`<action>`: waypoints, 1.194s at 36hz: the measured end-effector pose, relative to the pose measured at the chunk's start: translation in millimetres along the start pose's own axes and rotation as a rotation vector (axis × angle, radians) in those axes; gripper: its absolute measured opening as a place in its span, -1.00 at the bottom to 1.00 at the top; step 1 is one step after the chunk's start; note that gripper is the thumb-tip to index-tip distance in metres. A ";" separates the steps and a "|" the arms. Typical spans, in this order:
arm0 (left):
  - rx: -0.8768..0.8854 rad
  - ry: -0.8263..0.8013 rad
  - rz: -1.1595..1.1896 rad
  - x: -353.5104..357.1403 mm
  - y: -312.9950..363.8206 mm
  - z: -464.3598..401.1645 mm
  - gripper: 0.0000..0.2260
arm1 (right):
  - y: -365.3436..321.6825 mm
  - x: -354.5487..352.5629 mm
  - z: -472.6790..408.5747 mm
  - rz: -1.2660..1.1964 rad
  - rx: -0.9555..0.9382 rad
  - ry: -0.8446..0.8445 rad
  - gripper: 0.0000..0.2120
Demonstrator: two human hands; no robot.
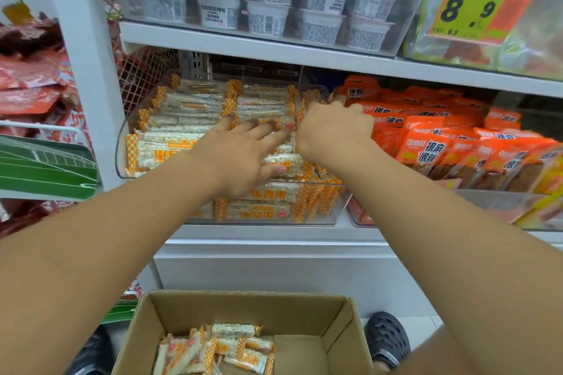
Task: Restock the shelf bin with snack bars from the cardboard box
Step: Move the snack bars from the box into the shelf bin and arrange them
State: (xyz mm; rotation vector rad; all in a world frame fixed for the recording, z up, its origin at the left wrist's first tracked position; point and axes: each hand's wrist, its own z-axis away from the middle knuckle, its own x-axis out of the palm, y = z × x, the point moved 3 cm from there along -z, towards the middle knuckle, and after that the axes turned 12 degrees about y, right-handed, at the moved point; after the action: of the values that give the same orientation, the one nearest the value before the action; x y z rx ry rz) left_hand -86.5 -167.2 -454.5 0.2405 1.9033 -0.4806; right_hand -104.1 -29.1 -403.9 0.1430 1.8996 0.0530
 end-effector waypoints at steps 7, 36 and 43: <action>-0.025 -0.025 0.005 -1.9 0.5 1.3 -0.36 | 2.1 4.1 1.3 -0.019 -0.019 -0.035 -0.51; -0.023 -0.066 0.013 -2.4 2.8 1.4 -0.35 | 10.0 38.8 -8.9 -0.193 -0.213 -0.214 -0.01; -0.023 -0.072 0.011 -5.8 2.3 0.3 -0.34 | 6.2 37.9 -18.1 -0.276 -0.180 -0.307 0.04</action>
State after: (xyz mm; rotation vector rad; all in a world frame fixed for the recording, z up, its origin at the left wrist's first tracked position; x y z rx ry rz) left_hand -83.1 -165.0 -449.6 0.2160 1.8354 -0.4539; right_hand -132.8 -17.5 -432.8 -0.2227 1.5838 0.0136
